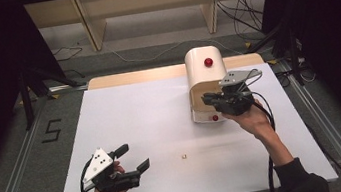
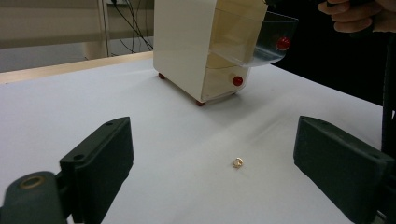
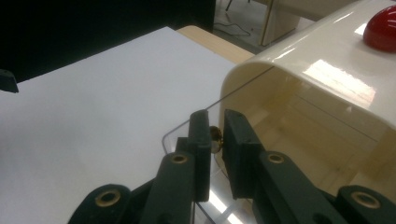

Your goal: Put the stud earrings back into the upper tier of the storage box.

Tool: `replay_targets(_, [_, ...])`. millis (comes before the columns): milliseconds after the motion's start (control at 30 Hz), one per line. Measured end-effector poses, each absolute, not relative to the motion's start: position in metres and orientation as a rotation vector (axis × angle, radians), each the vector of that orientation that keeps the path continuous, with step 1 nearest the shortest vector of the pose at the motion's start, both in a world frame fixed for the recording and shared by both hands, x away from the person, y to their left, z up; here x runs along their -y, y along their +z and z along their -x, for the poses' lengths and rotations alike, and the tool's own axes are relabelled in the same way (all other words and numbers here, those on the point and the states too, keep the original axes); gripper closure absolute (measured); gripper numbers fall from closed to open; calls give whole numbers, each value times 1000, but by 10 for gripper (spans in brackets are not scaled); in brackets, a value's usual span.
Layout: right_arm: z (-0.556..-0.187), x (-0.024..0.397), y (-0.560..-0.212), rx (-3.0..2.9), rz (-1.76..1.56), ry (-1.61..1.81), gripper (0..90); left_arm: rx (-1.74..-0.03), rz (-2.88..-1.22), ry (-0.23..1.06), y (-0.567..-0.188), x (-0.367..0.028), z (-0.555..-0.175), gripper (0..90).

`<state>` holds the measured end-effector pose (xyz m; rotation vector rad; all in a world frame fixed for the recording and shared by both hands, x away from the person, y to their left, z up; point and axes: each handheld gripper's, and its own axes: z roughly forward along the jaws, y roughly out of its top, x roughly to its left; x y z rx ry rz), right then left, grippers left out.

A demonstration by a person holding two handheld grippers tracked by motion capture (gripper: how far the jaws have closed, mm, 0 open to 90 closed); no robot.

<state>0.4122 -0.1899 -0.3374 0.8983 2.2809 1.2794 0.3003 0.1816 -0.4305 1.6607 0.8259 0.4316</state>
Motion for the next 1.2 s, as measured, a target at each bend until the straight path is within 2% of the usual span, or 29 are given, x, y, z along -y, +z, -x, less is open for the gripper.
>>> replay_targets(300, [-417, 192, -343, -2276, -937, 1265, 809, -826, -1662, 431, -430, -182, -300, 116])
replay_targets(400, [-418, 193, -343, -2275, -943, 1277, 719, -828, -1664, 429, -430, -182, -301, 116])
replay_targets(667, [-410, 190, -333, -2253, -909, 1367, 599, -825, -1662, 430, -430, -182, -300, 117])
replay_targets(700, [-405, 186, -330, -2267, -878, 1386, 553, -826, -1662, 430, -430, -182, -300, 117])
replay_targets(933, [-390, 163, -326, -2345, -801, 1424, 431, -822, -1656, 432, -429, -182, -300, 117])
replay_targets(1200, [-383, 142, -334, -2428, -748, 1417, 373, -825, -1653, 432, -429, -182, -299, 116])
